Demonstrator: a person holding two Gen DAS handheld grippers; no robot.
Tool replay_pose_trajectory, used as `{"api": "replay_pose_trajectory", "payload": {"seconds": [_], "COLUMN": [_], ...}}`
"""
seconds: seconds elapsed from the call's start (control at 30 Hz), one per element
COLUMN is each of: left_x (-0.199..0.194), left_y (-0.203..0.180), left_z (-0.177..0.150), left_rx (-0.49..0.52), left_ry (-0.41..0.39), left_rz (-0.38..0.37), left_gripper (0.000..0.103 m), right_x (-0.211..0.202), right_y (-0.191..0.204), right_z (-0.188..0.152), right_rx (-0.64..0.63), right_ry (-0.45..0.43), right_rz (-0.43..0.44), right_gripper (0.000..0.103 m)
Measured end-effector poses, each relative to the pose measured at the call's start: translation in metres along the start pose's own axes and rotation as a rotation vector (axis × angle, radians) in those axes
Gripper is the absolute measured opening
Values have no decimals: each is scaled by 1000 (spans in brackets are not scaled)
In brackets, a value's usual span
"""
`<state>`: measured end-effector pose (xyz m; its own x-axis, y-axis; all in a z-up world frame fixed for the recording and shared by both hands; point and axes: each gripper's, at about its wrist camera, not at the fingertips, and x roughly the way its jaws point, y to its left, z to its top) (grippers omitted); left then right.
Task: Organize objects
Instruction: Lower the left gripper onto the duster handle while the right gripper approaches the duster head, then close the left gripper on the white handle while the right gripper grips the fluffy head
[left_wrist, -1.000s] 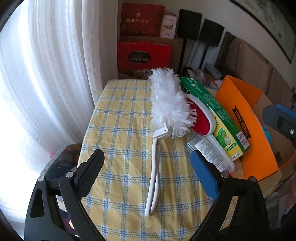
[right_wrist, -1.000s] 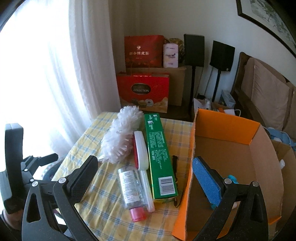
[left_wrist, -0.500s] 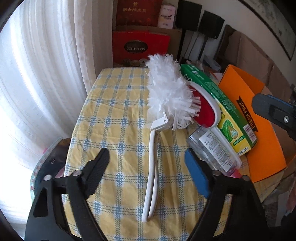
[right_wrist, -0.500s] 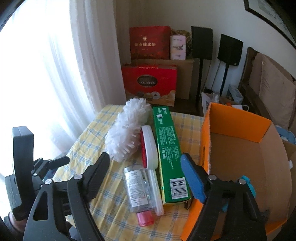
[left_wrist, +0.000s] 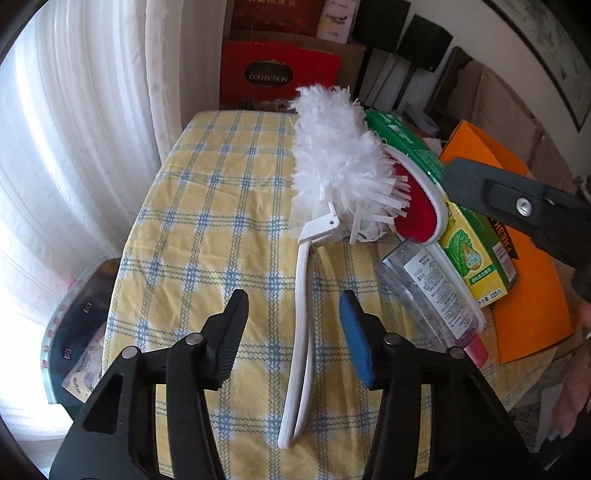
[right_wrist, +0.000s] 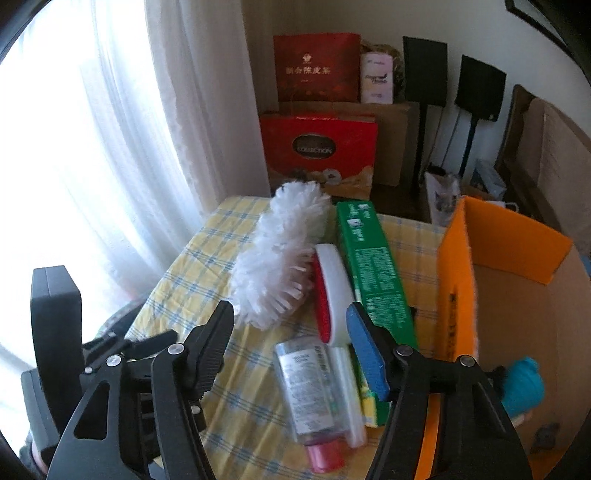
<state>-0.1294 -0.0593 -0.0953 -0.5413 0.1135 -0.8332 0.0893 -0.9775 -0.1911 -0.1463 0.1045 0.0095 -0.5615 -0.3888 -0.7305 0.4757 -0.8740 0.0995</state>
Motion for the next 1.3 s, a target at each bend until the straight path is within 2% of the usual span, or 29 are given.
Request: {"api": "replay_pose_trajectory", "payload": {"seconds": [0.13, 0.27, 0.43, 0.57, 0.87, 1.07, 1.13, 1.23, 1.3], "left_x": [3, 3, 3, 3, 6, 6, 6, 4, 1], "left_y": [-1, -1, -3, -1, 0, 1, 3, 6, 7], "left_z": [-1, -3, -3, -2, -2, -2, -1, -1, -1], "left_rx": [3, 3, 21, 22, 16, -5, -13, -21, -30], "left_ry": [10, 7, 14, 17, 31, 30, 28, 22, 5], "left_rz": [-4, -4, 3, -2, -42, -60, -66, -60, -60], "left_gripper": [39, 38, 30, 26, 10, 9, 8, 7, 7], "right_x": [11, 27, 41, 51, 70, 83, 85, 84, 79], "right_y": [6, 11, 10, 9, 6, 7, 5, 5, 8], "right_z": [5, 12, 15, 13, 11, 10, 9, 10, 11], "right_rx": [3, 12, 31, 37, 60, 82, 92, 101, 85], "right_ry": [14, 38, 59, 77, 116, 149, 154, 149, 131], "right_rz": [25, 52, 67, 80, 107, 120, 133, 166, 155], "right_gripper": [63, 54, 51, 40, 40, 39, 33, 17, 11]}}
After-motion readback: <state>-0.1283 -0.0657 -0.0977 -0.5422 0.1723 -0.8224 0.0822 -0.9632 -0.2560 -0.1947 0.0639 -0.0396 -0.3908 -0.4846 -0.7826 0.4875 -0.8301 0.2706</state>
